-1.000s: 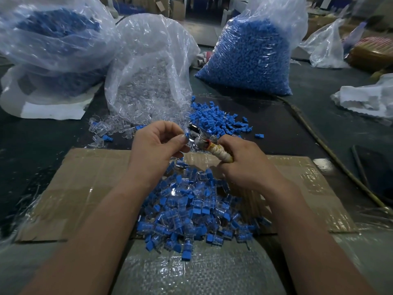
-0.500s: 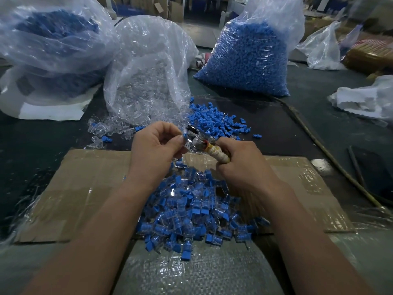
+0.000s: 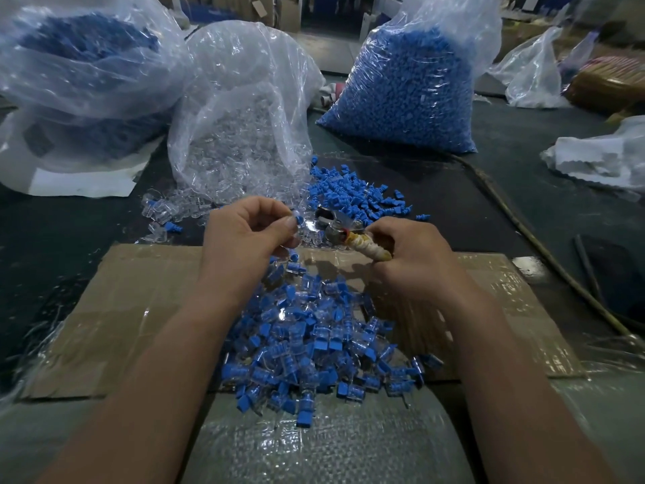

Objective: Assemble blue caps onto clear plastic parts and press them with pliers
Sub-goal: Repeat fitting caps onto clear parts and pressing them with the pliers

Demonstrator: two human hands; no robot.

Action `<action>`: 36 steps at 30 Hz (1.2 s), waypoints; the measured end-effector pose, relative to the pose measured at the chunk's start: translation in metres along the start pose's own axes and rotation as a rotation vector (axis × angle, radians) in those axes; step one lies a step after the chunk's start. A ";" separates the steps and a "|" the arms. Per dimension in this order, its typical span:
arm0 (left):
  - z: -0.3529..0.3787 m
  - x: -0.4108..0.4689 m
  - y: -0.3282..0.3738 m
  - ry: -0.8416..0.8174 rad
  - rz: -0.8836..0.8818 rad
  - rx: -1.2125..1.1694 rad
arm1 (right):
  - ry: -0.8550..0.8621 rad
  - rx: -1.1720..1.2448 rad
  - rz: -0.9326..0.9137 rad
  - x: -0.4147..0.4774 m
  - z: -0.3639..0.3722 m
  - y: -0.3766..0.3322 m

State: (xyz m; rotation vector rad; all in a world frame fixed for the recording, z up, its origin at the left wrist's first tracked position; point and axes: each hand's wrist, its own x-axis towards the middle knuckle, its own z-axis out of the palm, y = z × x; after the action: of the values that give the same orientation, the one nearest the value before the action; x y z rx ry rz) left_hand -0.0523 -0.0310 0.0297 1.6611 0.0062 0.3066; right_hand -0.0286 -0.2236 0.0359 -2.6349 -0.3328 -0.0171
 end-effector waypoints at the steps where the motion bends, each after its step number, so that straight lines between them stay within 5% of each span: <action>1: -0.002 0.001 0.001 -0.014 -0.015 -0.012 | 0.004 -0.003 0.020 0.000 -0.002 0.003; 12: -0.025 0.001 0.010 -0.515 -0.202 0.069 | -0.079 -0.037 0.201 0.004 -0.009 0.026; 18: -0.027 0.001 0.010 -0.622 -0.251 0.118 | -0.115 -0.051 0.209 0.006 -0.004 0.025; 28: -0.033 0.016 -0.008 -0.014 -0.195 0.080 | -0.157 -0.061 0.106 0.005 0.002 0.016; 36: -0.037 0.031 -0.020 0.155 -0.082 0.376 | -0.265 -0.029 0.092 0.008 0.005 0.024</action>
State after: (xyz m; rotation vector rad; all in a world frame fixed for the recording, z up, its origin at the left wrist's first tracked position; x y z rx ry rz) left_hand -0.0267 0.0132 0.0194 1.9990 0.2613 0.3884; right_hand -0.0156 -0.2396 0.0212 -2.6805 -0.3006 0.3629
